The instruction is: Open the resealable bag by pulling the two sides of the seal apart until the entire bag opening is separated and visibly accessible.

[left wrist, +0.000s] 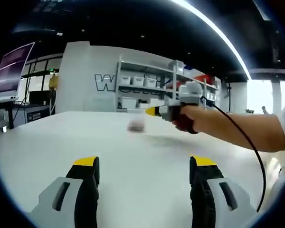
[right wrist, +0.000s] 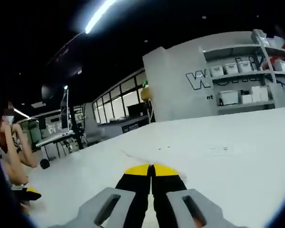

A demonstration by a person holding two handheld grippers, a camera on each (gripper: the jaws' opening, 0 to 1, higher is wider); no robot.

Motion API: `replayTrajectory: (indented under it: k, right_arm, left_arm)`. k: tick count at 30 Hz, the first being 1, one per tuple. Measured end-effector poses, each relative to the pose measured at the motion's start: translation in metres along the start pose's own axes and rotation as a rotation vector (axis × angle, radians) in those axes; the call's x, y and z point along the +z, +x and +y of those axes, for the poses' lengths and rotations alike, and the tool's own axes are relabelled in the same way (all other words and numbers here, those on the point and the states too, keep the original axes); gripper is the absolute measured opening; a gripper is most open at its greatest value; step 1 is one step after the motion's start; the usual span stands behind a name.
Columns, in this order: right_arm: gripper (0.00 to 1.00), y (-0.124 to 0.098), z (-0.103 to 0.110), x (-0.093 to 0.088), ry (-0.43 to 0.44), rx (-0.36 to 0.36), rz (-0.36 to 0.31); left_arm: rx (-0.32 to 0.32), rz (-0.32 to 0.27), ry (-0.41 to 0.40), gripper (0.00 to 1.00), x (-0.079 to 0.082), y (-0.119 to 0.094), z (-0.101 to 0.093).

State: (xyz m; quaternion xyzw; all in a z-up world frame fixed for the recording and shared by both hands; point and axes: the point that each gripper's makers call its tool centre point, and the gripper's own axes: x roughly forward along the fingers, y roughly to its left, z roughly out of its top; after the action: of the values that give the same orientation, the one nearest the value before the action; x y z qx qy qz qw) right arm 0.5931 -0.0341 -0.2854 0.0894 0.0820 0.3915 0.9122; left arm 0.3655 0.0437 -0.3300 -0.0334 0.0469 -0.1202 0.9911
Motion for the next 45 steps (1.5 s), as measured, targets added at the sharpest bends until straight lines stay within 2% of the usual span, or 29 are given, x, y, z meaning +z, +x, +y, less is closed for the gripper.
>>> replayTrajectory:
  k: [7,18,32,45]
  right_arm:
    - [0.0,0.004,-0.003,0.013,0.041,0.0,-0.027]
    - [0.0,-0.011,0.004,0.015,0.124,0.035,-0.058]
    - [0.0,-0.027,0.024,0.016,0.133,0.071,-0.088]
    - [0.0,-0.037,0.032,0.016,0.146,0.085,-0.097]
  left_arm:
    - [0.0,0.002,0.002,0.77,0.0,0.0,0.0]
    - [-0.001,0.001,0.002,0.77,0.0,0.0,0.0]
    - [-0.004,0.001,0.002,0.77,0.0,0.0,-0.001]
    - [-0.008,0.003,0.003,0.77,0.0,0.0,-0.002]
